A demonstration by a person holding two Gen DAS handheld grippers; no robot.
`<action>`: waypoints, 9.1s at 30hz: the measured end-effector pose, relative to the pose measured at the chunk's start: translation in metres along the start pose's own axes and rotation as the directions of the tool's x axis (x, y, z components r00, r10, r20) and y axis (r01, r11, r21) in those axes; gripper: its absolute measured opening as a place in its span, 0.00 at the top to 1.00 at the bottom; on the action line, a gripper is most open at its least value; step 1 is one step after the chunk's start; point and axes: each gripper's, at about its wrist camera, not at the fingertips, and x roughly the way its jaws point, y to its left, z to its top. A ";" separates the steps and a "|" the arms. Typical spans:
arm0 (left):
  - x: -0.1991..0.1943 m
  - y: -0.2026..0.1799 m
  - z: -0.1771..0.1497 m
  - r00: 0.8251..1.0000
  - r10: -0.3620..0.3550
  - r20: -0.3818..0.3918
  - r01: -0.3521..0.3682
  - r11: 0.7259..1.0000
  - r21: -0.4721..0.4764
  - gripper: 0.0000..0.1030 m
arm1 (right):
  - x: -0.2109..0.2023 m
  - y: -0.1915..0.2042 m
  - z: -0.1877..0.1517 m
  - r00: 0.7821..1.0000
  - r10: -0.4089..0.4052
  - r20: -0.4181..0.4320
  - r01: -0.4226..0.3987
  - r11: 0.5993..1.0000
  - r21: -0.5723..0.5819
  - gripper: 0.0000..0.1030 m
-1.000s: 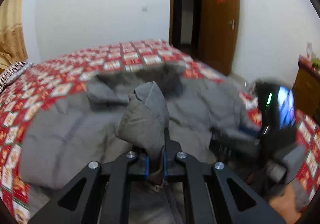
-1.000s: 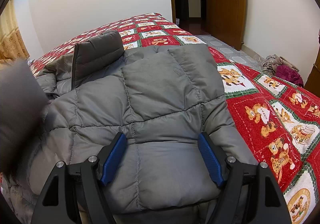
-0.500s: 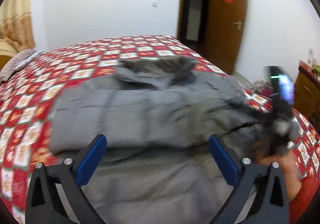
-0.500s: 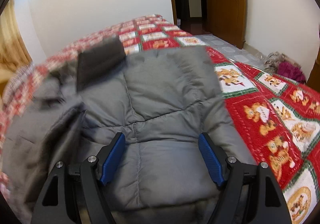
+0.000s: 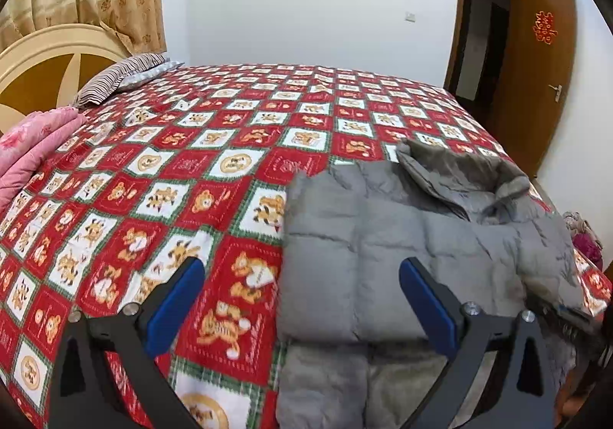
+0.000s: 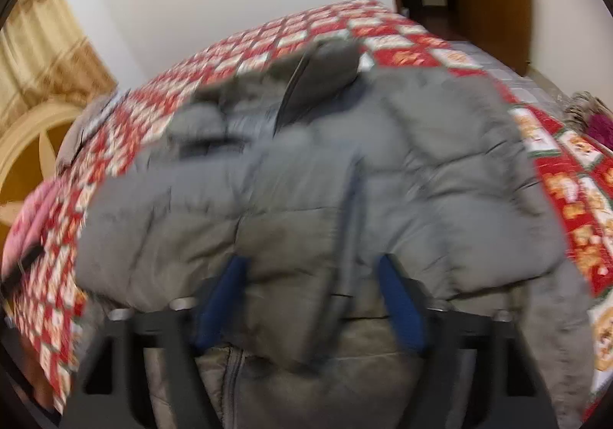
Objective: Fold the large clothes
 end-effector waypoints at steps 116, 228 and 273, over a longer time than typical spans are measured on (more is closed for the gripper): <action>-0.076 0.063 -0.047 0.894 -0.419 -0.161 0.399 0.906 -0.144 0.85 | -0.182 -0.108 -0.046 0.981 0.006 0.194 -0.031 0.992 0.126 0.92; 0.102 -0.135 -0.020 0.975 -0.105 -0.195 0.130 0.985 0.117 0.26 | 0.041 -0.001 0.015 0.976 -0.201 0.087 0.214 0.958 -0.192 0.81; -0.211 0.117 -0.266 0.825 -0.492 -0.279 0.516 0.856 0.018 0.04 | -0.324 0.034 -0.263 0.970 0.229 0.078 -0.187 0.916 -0.356 0.25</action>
